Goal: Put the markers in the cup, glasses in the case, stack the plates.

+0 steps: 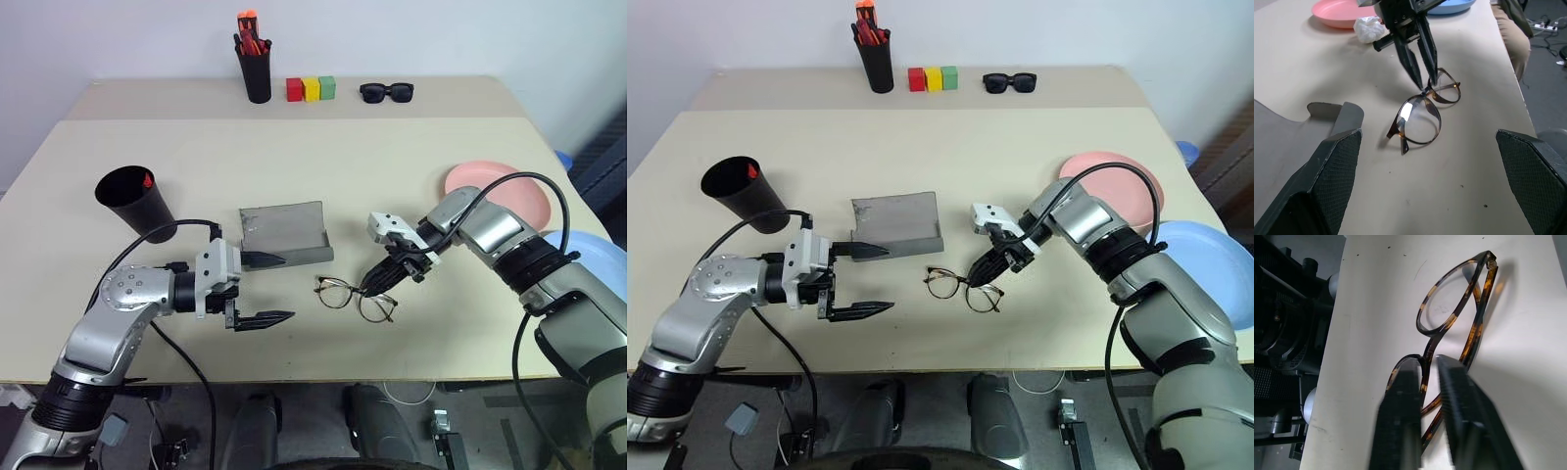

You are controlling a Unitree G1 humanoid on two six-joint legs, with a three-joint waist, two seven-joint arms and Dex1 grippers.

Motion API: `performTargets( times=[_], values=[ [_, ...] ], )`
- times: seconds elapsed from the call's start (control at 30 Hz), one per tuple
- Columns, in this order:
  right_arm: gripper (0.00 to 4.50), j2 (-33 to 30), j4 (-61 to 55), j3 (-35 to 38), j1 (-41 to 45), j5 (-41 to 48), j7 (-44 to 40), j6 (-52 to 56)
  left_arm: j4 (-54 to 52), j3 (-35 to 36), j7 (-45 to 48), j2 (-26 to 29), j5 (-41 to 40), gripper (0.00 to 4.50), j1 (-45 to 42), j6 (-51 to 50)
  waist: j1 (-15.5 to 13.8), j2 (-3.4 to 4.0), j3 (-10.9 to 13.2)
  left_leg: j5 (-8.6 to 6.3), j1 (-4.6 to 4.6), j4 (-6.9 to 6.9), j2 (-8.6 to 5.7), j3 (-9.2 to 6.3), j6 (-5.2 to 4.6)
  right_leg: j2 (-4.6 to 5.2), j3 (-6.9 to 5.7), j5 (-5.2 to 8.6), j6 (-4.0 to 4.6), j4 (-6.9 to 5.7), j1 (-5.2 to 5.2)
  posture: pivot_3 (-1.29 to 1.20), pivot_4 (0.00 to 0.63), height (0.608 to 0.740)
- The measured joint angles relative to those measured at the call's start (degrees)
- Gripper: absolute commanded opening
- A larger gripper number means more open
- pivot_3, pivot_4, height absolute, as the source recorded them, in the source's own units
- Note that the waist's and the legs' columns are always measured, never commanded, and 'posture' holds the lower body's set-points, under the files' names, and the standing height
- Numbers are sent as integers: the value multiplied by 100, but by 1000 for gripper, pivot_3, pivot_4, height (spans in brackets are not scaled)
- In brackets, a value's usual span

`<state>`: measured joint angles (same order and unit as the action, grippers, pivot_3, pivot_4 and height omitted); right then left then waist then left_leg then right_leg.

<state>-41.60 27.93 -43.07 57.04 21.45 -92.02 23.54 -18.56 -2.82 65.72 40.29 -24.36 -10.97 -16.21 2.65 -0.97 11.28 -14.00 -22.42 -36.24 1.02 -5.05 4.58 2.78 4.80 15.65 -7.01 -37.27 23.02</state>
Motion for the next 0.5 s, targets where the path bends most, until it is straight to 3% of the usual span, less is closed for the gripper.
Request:
performTargets(
  times=[0.5],
  values=[
    [726,183,-317,0,-19,5,0,251,-78,-32,-106,0,-1,4500,3,-80,-3,0,0,0,-2,1,0,0,0,0,0,0,0,0,2,0,150,740]
  ],
)
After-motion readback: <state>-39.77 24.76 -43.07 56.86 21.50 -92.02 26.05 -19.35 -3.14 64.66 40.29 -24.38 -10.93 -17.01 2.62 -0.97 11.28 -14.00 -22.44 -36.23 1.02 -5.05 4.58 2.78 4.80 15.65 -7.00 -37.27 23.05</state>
